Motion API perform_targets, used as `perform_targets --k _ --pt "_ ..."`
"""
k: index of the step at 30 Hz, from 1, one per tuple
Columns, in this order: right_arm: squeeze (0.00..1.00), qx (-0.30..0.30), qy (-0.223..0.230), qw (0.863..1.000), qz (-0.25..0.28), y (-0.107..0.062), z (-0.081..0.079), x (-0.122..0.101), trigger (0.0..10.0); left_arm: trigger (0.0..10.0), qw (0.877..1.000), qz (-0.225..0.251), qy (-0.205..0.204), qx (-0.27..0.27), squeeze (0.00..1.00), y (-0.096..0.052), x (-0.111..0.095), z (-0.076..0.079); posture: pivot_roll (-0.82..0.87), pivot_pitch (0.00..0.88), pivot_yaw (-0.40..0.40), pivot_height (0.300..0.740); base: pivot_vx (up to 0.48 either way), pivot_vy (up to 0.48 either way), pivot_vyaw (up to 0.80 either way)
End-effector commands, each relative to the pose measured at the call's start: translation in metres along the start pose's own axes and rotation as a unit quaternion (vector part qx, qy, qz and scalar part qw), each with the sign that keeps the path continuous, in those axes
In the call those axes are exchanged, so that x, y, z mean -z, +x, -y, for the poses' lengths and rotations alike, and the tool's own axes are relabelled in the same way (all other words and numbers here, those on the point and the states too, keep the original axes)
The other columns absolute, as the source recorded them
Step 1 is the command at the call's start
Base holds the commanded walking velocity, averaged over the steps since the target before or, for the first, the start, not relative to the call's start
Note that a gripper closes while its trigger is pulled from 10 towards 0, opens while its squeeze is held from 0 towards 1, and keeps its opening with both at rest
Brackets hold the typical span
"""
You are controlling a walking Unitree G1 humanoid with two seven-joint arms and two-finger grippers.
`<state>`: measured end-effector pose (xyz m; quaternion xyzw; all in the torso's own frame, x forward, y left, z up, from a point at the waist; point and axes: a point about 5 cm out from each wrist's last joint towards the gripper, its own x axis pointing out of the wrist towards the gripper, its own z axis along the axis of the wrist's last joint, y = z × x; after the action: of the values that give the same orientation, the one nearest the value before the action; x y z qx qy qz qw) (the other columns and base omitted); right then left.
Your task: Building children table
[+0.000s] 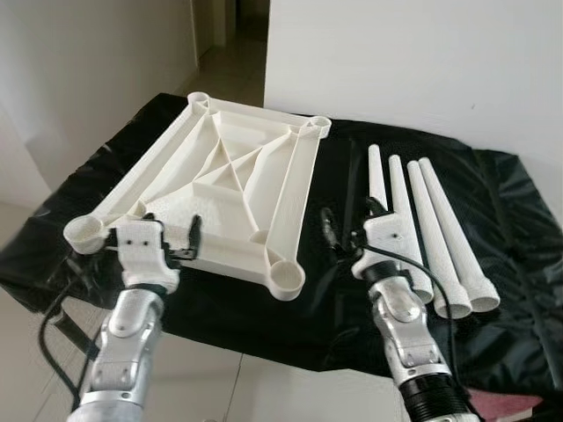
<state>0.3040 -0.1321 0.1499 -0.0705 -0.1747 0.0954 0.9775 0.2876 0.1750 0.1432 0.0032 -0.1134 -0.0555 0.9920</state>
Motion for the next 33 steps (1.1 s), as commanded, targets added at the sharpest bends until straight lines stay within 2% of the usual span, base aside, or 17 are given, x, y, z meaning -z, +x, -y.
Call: perform_targets --k 1,9,21,33 --pt "0.00 0.009 -0.009 1.000 -0.011 -0.0036 0.0070 0.0042 10.0 10.0 1.000 -0.016 -0.004 0.016 0.00 -0.0016 0.0066 0.0066 0.04 0.025 -0.028 0.740 0.000 0.326 0.00" --pt "0.00 0.009 -0.009 1.000 -0.011 -0.0040 0.0067 0.0041 10.0 10.0 1.000 -0.016 -0.005 0.016 0.00 -0.0019 0.0067 0.0067 0.04 0.026 -0.028 0.740 0.000 0.320 0.00" --pt "0.00 0.014 -0.003 1.000 -0.017 -0.0042 0.0068 0.0060 10.0 10.0 0.999 -0.028 0.003 0.035 0.00 -0.0017 0.0095 0.0123 0.04 0.035 -0.027 0.740 0.000 0.000 0.00" --pt "0.00 0.022 -0.005 0.999 -0.025 -0.0054 0.0099 0.0074 10.0 10.0 0.998 -0.032 0.014 0.045 0.00 0.0041 0.0090 0.0131 0.03 0.043 -0.020 0.740 0.000 0.000 -0.74"
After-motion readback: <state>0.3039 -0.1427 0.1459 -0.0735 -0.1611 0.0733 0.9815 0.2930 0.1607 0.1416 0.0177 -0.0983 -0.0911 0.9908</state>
